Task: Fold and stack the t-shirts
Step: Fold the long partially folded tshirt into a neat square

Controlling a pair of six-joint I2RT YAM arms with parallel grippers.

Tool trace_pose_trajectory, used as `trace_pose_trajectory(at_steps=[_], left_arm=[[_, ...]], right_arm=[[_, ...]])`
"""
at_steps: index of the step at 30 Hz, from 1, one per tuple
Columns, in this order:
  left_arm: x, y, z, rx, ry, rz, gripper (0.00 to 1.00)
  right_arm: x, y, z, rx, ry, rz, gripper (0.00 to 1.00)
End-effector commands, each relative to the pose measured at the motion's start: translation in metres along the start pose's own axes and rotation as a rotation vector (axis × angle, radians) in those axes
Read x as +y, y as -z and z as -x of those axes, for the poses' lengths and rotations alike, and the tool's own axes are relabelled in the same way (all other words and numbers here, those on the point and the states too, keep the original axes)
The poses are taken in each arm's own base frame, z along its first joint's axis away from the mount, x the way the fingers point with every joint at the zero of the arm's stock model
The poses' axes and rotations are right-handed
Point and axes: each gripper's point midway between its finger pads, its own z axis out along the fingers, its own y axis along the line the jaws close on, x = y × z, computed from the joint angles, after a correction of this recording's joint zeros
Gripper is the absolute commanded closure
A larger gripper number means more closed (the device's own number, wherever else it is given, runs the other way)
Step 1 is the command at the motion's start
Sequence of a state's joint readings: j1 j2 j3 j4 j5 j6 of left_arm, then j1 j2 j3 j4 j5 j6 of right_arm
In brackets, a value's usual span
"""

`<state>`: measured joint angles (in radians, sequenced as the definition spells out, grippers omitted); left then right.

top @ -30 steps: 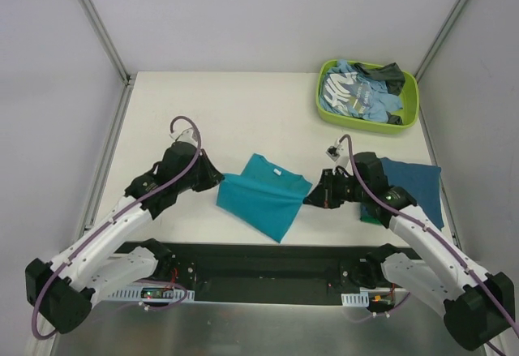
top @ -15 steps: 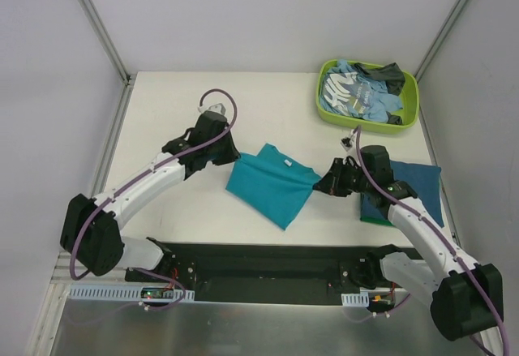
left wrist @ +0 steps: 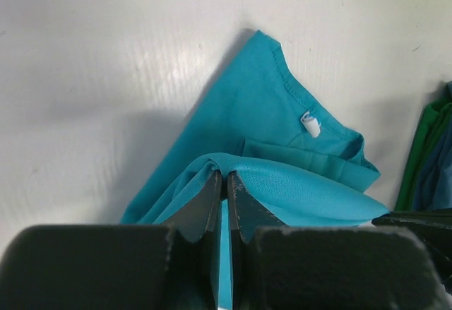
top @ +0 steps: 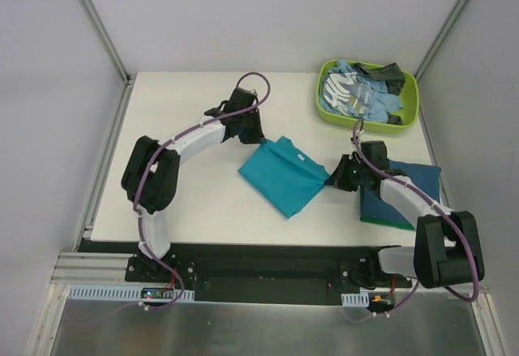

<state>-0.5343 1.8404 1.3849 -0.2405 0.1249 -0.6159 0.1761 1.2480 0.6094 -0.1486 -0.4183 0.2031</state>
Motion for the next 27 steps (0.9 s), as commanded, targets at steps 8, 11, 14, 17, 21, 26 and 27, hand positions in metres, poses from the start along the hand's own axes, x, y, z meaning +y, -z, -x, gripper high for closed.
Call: trace_pose_trajectory(at_steps=[8,11,14,17,21,26,27], left_arm=[[-0.020,-0.081,0.013,0.126,-0.019,-0.147,1.00],[-0.010,-0.088,0.000,0.165,0.006,-0.131,1.00],[0.000,-0.079,-0.021,0.214,0.036,-0.115,1.00],[0.027,-0.058,-0.057,0.267,0.073,-0.047,1.00],[0.061,-0.016,-0.104,0.295,0.119,0.048,1.00],[0.063,0.034,-0.132,0.264,0.123,0.037,1.00],[0.056,0.042,-0.130,0.241,0.109,0.017,1.00]], right_arm=[[-0.045,-0.024,0.035,-0.073,-0.057,-0.193,0.99],[-0.048,-0.030,0.029,-0.034,-0.068,-0.196,1.00],[-0.046,-0.032,0.024,0.001,-0.065,-0.177,1.00],[-0.040,-0.033,0.015,0.040,-0.071,-0.139,1.00],[-0.028,-0.028,-0.011,0.096,-0.043,-0.088,1.00],[-0.010,-0.012,-0.033,0.113,0.016,-0.036,0.99],[-0.007,-0.009,-0.032,0.098,0.023,-0.023,1.00]])
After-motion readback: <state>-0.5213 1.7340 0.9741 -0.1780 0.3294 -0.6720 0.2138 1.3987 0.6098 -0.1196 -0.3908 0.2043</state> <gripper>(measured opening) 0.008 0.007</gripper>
